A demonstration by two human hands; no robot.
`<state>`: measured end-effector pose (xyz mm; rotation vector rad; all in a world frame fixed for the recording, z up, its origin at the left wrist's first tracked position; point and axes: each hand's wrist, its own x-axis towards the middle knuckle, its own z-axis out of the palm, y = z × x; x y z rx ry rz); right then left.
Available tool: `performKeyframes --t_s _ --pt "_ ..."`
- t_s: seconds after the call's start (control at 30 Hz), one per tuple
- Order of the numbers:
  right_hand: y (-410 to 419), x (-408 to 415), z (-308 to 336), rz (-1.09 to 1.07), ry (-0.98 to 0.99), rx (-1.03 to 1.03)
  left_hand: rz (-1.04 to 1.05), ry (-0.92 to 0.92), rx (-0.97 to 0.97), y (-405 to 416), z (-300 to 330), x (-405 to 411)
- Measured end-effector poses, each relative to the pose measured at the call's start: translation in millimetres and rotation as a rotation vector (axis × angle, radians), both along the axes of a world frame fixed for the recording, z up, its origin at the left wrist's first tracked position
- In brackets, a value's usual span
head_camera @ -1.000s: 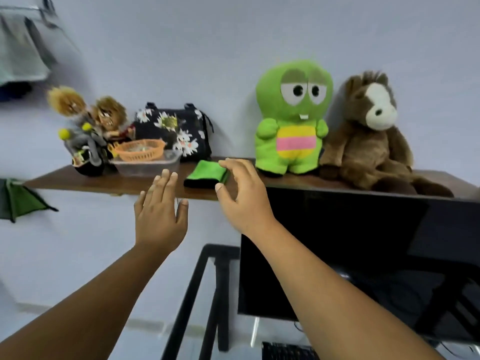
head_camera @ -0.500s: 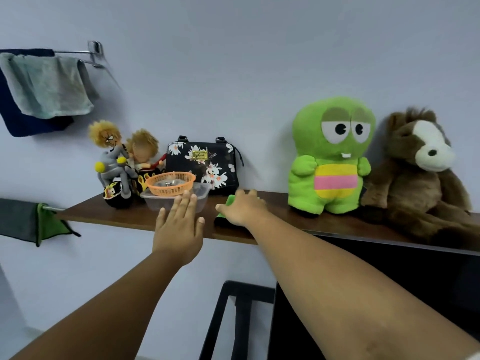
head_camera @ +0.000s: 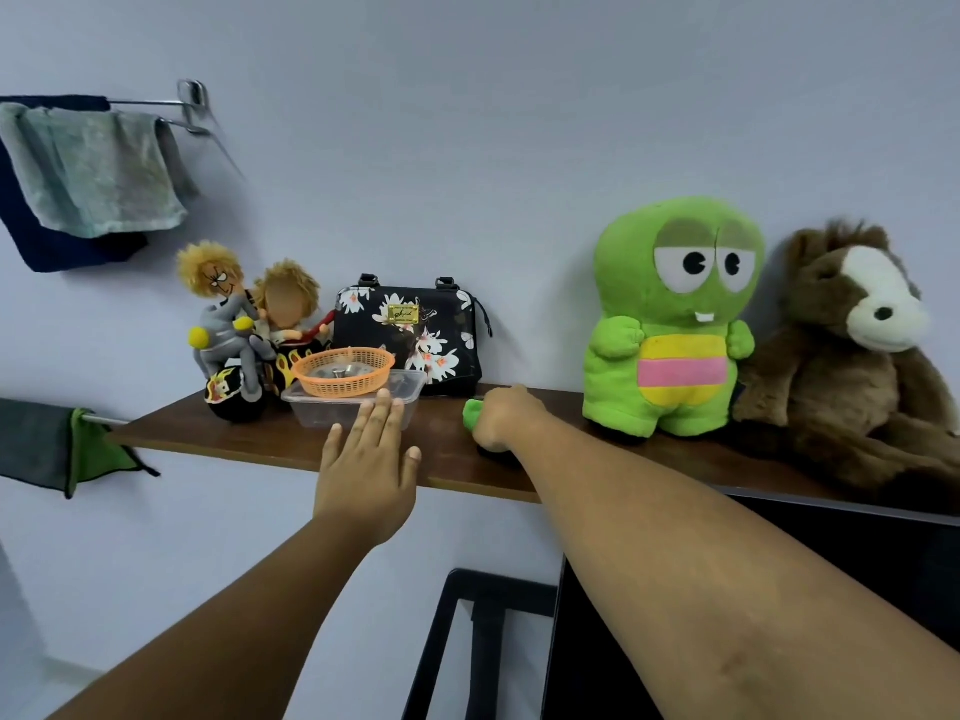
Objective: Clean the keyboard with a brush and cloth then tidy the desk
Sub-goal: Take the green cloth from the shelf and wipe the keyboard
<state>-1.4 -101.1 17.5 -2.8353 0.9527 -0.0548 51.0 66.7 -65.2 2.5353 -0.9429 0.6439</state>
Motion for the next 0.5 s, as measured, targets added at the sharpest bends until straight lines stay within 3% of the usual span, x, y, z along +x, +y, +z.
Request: performKeyframes --t_s 0.23,0.5 --pt "-8 -26 13 0.035 -0.381 0.027 -0.049 -0.102 -0.053 -11 20 -13" --pt "-15 -112 41 0.171 -0.850 -0.154 -0.157 -0.142 -0.168 -40 45 -66"
